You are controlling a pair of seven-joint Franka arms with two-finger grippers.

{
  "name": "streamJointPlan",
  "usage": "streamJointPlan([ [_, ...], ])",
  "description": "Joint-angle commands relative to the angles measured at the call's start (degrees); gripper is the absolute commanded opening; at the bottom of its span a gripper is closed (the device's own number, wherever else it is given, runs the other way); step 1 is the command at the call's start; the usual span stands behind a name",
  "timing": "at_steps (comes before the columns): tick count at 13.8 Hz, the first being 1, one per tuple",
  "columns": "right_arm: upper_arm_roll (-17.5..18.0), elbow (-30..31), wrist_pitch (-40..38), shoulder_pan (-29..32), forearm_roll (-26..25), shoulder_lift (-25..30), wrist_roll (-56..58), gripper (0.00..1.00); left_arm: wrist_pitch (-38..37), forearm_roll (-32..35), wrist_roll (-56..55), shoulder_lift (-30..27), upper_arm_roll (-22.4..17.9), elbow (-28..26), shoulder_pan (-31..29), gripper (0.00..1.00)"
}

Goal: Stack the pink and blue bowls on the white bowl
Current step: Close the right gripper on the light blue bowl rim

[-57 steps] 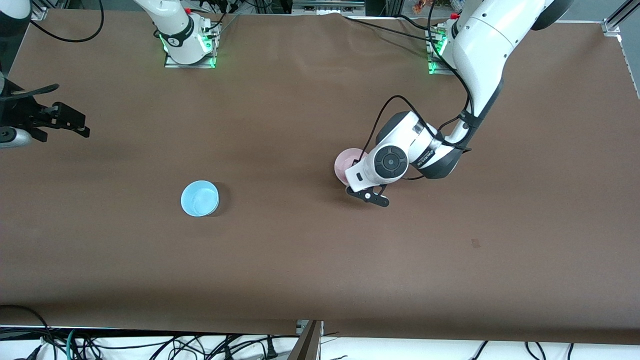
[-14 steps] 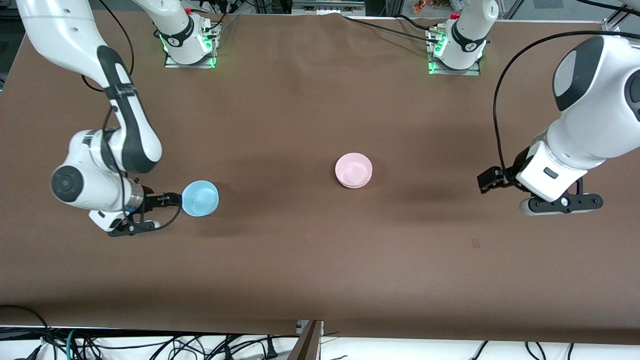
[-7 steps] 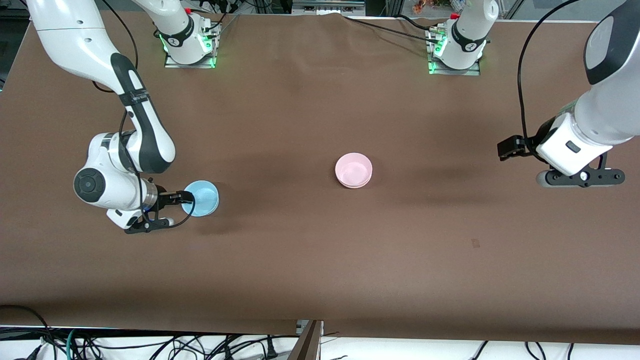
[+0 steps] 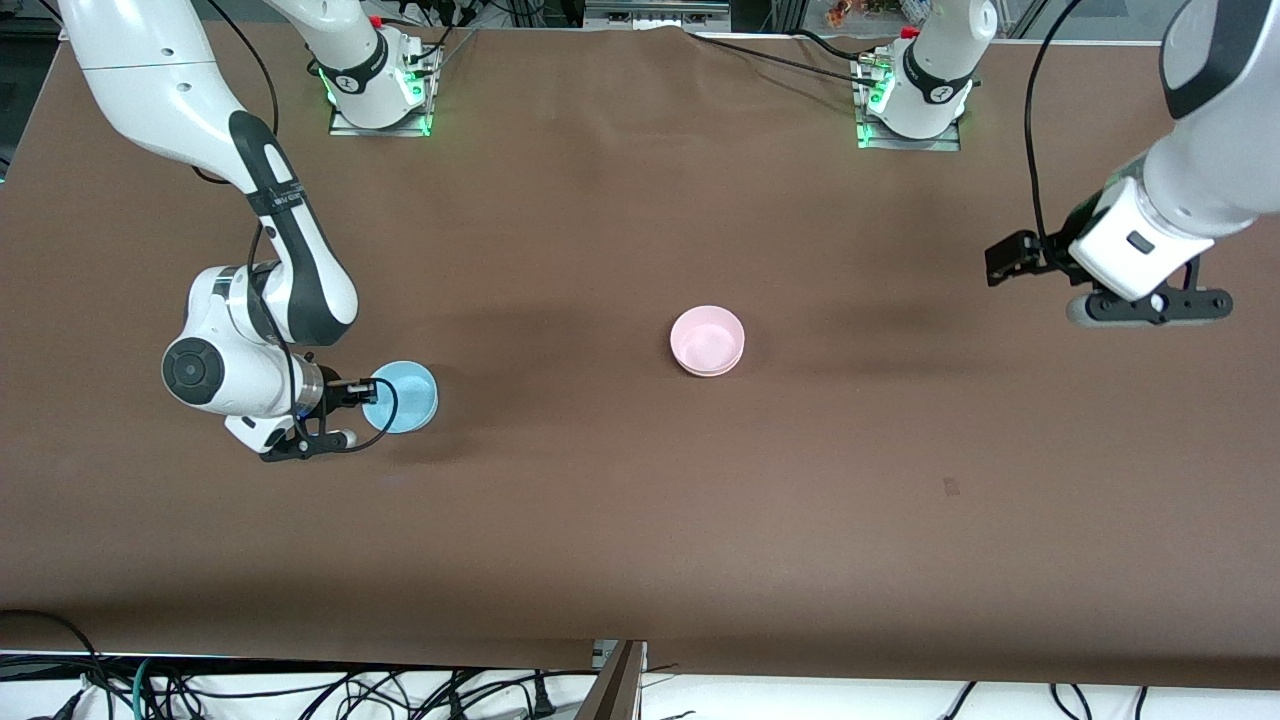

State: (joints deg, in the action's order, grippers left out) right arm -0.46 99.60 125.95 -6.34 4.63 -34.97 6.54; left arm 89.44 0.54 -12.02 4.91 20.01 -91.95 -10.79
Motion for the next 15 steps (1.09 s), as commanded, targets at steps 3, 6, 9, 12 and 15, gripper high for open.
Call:
streamJointPlan([
  [3,-0.2,1.4,0.5,-0.6,-0.1,0.8,-2.8,0.00,1.6,-1.2,1.7,-3.0,0.6,-3.2,-1.3,1.00],
  [6,-0.2,0.4,-1.1,-0.9,0.8,0.8,-3.9,0.00,1.2,-1.0,1.6,-2.9,0.6,-2.9,-1.3,1.00],
  [9,1.3,-4.1,-5.8,-1.0,1.0,1.5,-10.8,0.00,1.1,-1.1,1.6,-2.8,0.7,-2.7,-1.3,1.00],
  [12,5.7,-10.1,-15.1,-1.0,1.4,1.5,-18.1,0.00,0.5,-1.2,1.7,-3.1,-0.7,-2.6,0.8,1.00],
  [15,10.1,-14.3,-15.9,-1.0,9.4,1.6,-24.4,0.00,0.8,-0.6,1.8,-1.9,-9.3,-1.4,9.7,1.00],
])
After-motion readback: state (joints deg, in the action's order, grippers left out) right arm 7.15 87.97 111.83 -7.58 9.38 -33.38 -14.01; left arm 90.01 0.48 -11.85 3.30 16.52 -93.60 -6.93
